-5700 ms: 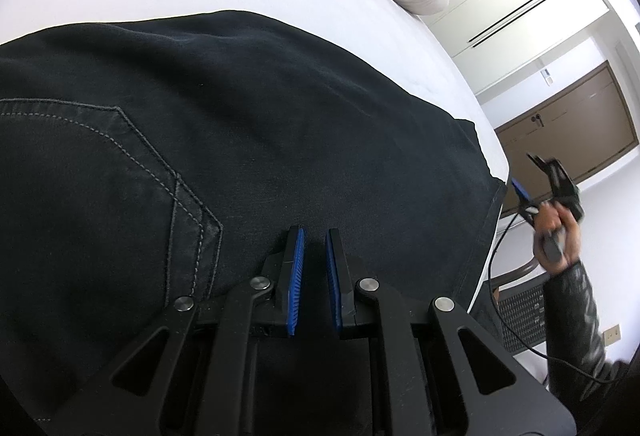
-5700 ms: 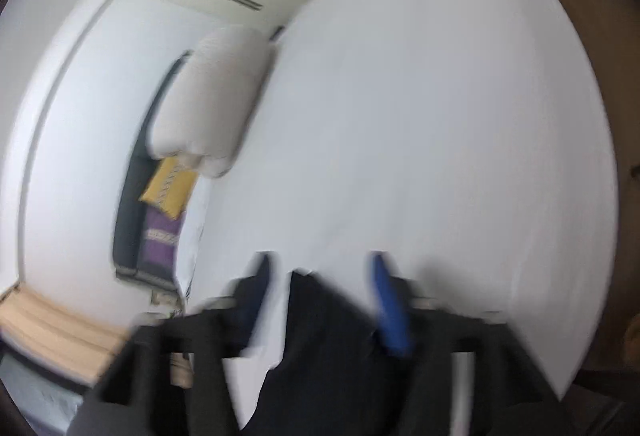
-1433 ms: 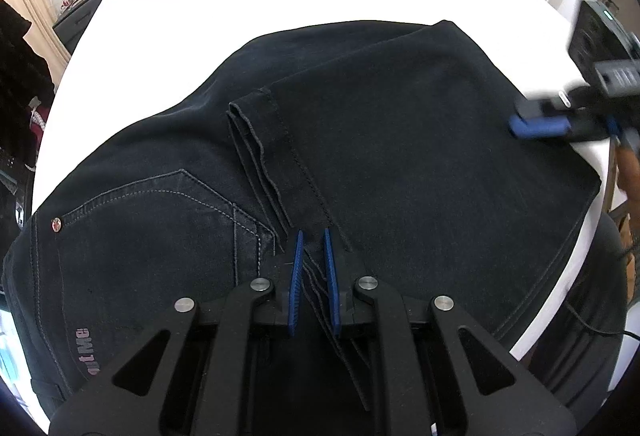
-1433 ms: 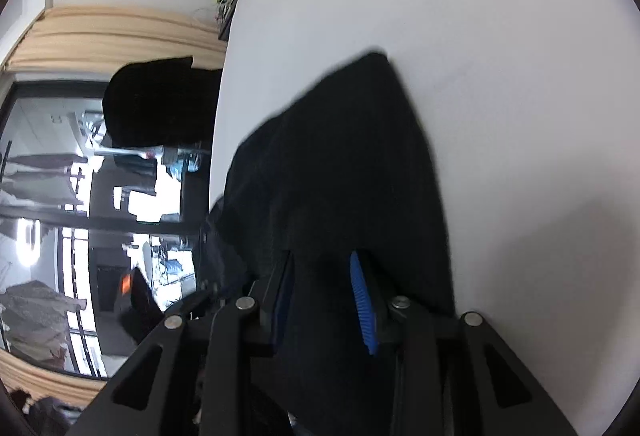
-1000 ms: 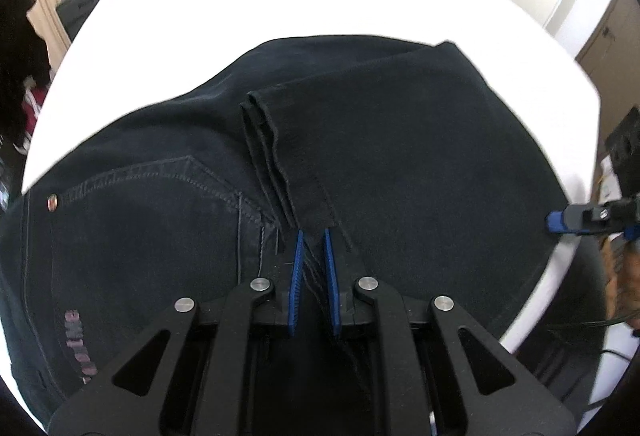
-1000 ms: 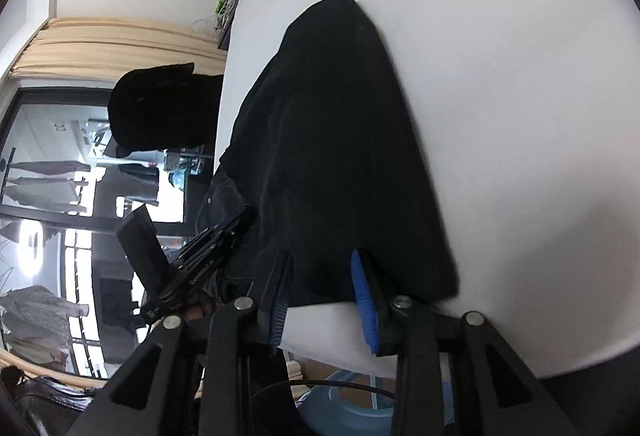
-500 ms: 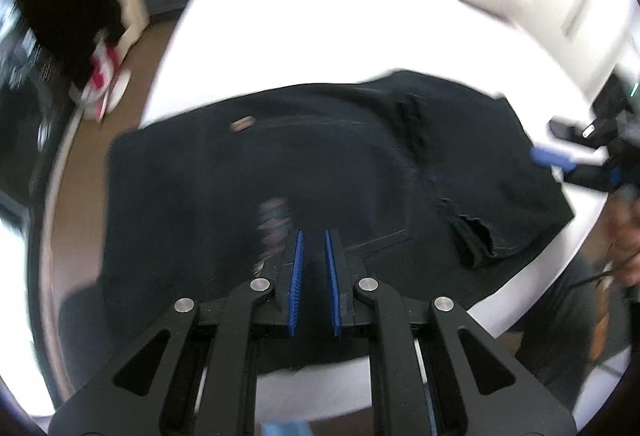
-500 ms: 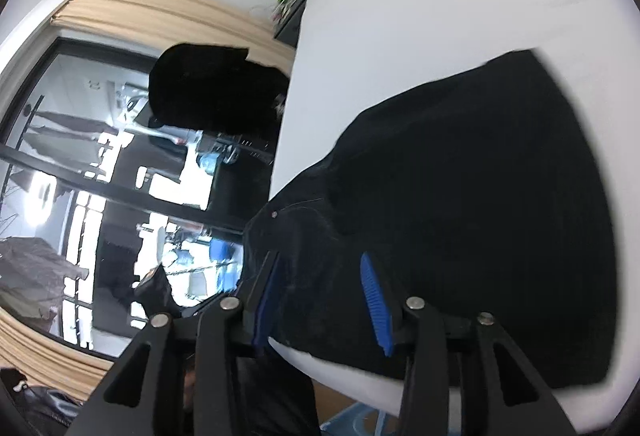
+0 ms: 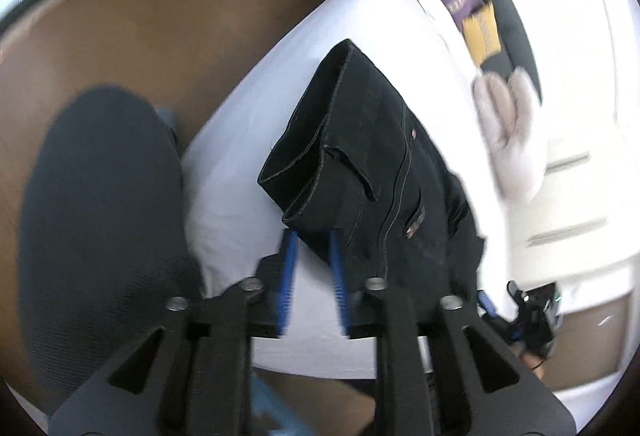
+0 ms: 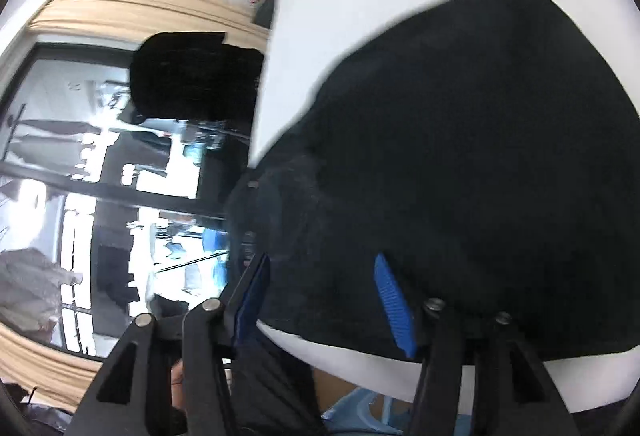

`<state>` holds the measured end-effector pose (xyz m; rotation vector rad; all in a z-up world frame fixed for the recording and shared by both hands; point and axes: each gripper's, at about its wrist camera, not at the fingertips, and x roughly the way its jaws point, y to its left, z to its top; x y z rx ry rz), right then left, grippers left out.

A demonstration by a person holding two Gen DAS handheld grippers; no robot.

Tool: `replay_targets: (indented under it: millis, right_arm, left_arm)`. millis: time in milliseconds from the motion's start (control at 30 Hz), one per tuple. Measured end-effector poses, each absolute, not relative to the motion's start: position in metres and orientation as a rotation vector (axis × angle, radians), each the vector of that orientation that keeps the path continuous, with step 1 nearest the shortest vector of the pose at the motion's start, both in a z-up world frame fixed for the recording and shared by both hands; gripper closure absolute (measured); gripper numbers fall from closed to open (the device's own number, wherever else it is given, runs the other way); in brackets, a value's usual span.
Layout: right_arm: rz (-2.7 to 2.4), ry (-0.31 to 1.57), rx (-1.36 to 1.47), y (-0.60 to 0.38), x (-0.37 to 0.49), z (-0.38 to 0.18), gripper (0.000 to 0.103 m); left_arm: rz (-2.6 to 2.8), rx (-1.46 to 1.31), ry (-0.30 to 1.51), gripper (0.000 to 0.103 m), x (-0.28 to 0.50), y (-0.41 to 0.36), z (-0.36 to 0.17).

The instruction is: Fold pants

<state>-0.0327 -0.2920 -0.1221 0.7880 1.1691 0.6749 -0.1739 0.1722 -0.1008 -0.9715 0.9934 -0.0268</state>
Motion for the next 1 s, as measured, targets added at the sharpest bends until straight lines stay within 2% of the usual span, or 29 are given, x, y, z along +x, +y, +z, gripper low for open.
replay_targets:
  millis: [33,67,100,233,400,467,533,633,767,867,933,1000]
  right_arm:
    - [0.689,1.168,0.784,-0.289,-0.028,-0.119,0.044]
    - [0.708,1.172,0.776,-0.279,-0.020,-0.116,0.044]
    - [0.722,1.182,0.768,-0.268,-0.011,-0.115,0.044]
    - [0.748,1.213,0.761,-0.246,0.007,-0.125,0.044]
    - [0.740,1.255,0.748,-0.239,0.010,-0.135,0.062]
    - [0.731,1.275,0.722,-0.239,0.013,-0.136,0.074]
    - [0.717,1.291,0.696,-0.239,0.017,-0.135,0.078]
    - [0.711,1.311,0.654,-0.230,0.026,-0.133,0.083]
    - [0.674,1.361,0.578,-0.219,0.039,-0.139,0.087]
    - [0.591,1.446,0.514,-0.212,0.043,-0.161,0.090]
    - [0.550,1.462,0.482,-0.211,0.040,-0.172,0.103]
    - [0.544,1.451,0.488,-0.212,0.038,-0.174,0.103]
  left_arm:
    - [-0.035,-1.017,0.984,0.055,-0.177,0.177,-0.104]
    - [-0.039,-1.071,0.968,0.026,-0.178,0.181,-0.107]
    - [-0.039,-1.125,0.929,0.022,-0.181,0.186,-0.110]
    - [-0.046,-1.228,0.901,0.022,-0.180,0.200,-0.125]
    - [-0.059,-1.291,0.877,0.022,-0.179,0.218,-0.132]
    - [-0.058,-1.303,0.870,0.023,-0.180,0.223,-0.134]
    - [-0.060,-1.300,0.867,0.026,-0.176,0.220,-0.136]
    - [-0.056,-1.293,0.874,0.038,-0.170,0.217,-0.136]
    - [-0.030,-1.344,0.882,0.065,-0.166,0.216,-0.149]
    - [-0.029,-1.339,0.888,0.071,-0.167,0.217,-0.150]
    - [-0.030,-1.305,0.893,0.075,-0.164,0.215,-0.145]
    - [-0.027,-1.251,0.899,0.080,-0.161,0.213,-0.136]
